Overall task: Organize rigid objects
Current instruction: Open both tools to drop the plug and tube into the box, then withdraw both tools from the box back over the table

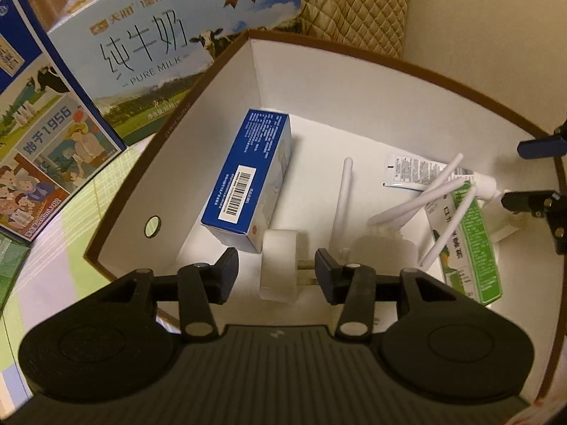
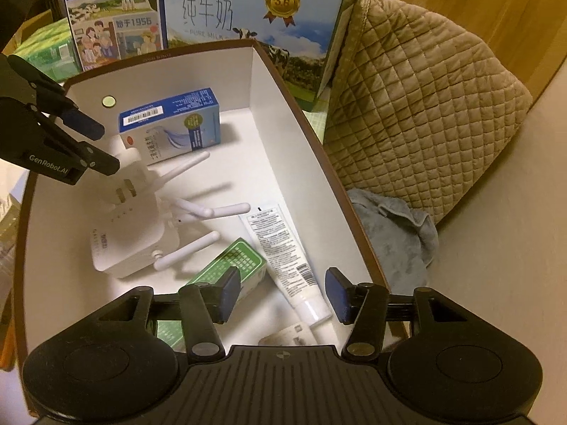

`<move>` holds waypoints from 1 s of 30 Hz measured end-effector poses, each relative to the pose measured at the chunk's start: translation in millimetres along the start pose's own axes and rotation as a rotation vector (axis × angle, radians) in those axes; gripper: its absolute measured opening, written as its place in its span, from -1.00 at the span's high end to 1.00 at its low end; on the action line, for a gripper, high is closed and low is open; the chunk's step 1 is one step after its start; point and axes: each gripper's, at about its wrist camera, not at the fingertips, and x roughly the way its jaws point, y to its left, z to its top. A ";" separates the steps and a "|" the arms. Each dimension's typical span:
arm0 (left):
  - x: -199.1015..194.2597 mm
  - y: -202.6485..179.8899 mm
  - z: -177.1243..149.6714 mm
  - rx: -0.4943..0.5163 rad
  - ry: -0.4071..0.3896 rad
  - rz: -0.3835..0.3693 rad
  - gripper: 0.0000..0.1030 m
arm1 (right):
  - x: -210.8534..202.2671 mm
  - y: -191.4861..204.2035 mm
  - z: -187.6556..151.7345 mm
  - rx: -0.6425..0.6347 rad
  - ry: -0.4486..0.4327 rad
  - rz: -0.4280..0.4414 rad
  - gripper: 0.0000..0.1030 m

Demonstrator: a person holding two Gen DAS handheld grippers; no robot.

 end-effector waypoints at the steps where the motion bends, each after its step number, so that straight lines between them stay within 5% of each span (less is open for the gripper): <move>1: -3.5 0.1 -0.3 0.000 -0.006 -0.001 0.16 | -3.5 1.1 -1.1 0.005 -0.004 0.001 0.02; 16: -91.3 5.9 -29.2 -0.027 -0.135 -0.027 0.12 | -83.7 34.3 -19.3 0.082 -0.128 0.028 -0.10; 30: -162.8 21.6 -118.2 -0.032 -0.171 -0.043 0.04 | -143.5 95.7 -60.1 0.204 -0.210 0.079 -0.21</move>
